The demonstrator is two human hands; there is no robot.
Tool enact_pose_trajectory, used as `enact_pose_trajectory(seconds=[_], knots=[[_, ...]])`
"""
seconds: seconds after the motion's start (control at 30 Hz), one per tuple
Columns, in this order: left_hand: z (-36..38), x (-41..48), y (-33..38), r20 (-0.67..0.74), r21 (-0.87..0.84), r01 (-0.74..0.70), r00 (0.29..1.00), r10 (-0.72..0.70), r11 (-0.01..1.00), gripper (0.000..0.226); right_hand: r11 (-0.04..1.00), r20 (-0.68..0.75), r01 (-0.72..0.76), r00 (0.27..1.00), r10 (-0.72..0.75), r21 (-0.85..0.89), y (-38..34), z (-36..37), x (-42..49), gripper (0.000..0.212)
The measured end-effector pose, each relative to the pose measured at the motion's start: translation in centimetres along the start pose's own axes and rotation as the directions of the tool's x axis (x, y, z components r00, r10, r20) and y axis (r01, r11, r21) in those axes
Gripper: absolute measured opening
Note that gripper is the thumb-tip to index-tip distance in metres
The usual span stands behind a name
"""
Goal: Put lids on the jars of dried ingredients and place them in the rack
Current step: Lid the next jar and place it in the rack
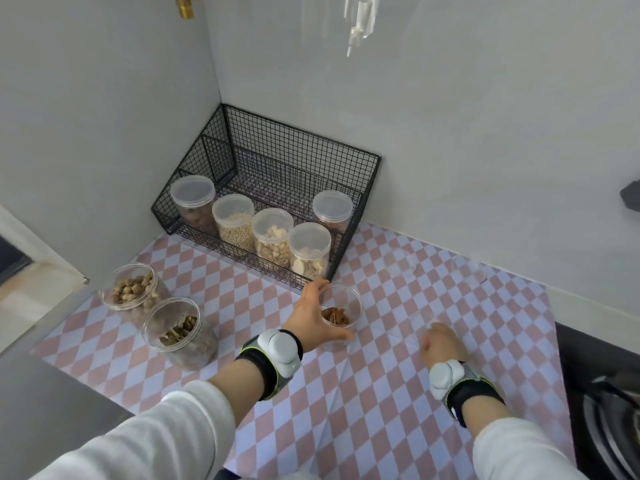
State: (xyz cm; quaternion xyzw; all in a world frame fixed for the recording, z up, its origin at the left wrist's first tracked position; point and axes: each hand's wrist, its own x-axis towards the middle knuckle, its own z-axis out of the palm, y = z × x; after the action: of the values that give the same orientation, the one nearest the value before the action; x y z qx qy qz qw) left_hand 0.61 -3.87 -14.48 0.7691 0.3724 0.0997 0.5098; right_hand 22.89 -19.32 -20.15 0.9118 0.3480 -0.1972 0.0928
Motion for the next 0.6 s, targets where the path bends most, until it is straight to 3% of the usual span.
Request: enact_pose_trajectory(seconds=[0.1, 0.17, 0.23, 0.33, 0.37, 0.43, 0.5, 0.53, 0.6], knots=[[-0.1, -0.1, -0.4, 0.019, -0.016, -0.007, 1.0, 0.007, 1.0, 0.101, 0.997, -0.041, 0.034, 0.999, -0.031, 0.076, -1.5, 0.1, -1.3, 0.012], [-0.2, -0.1, -0.5, 0.029, -0.021, -0.011, 1.0, 0.011, 1.0, 0.101, 0.957, -0.102, 0.043, 0.995, -0.015, 0.285, -2.4, -0.4, -2.0, 0.014], [-0.2, 0.0, -0.8, 0.043, -0.024, -0.018, 0.999, 0.019, 1.0, 0.102, 0.851, -0.194, 0.066, 0.98, 0.042, 0.52, -3.6, -1.5, -2.6, 0.021], [-0.4, -0.1, -1.1, 0.069, -0.024, -0.037, 0.997, 0.038, 0.999, 0.1, 0.56, -0.245, 0.127, 0.959, 0.141, 0.819, -5.9, -4.9, -3.7, 0.01], [-0.5, 0.0, -1.3, 0.084, -0.033, -0.037, 0.996, 0.039, 0.999, 0.1, 0.433, -0.215, 0.12, 0.96, 0.178, 0.893, -6.6, -6.0, -3.9, 0.005], [-0.5, 0.0, -1.7, 0.114, -0.054, -0.032, 0.993, 0.038, 0.998, 0.101, 0.171, -0.124, 0.091, 0.973, 0.195, 0.981, -7.5, -7.6, -4.4, 0.019], [-0.6, -0.1, -2.0, 0.142, -0.085, -0.03, 0.989, 0.042, 0.996, 0.101, -0.041, -0.007, 0.012, 0.995, 0.102, 0.999, -8.5, -8.3, -5.2, 0.01], [-0.6, -0.1, -2.0, 0.149, -0.1, -0.027, 0.988, 0.042, 0.995, 0.1, -0.107, 0.048, -0.043, 0.998, 0.043, 0.993, -9.0, -8.5, -5.6, 0.009], [-0.5, -0.1, -2.3, 0.163, -0.142, -0.019, 0.986, 0.042, 0.99, 0.1, -0.126, 0.132, -0.136, 0.991, -0.038, 0.983, -10.0, -8.2, -6.0, 0.011]])
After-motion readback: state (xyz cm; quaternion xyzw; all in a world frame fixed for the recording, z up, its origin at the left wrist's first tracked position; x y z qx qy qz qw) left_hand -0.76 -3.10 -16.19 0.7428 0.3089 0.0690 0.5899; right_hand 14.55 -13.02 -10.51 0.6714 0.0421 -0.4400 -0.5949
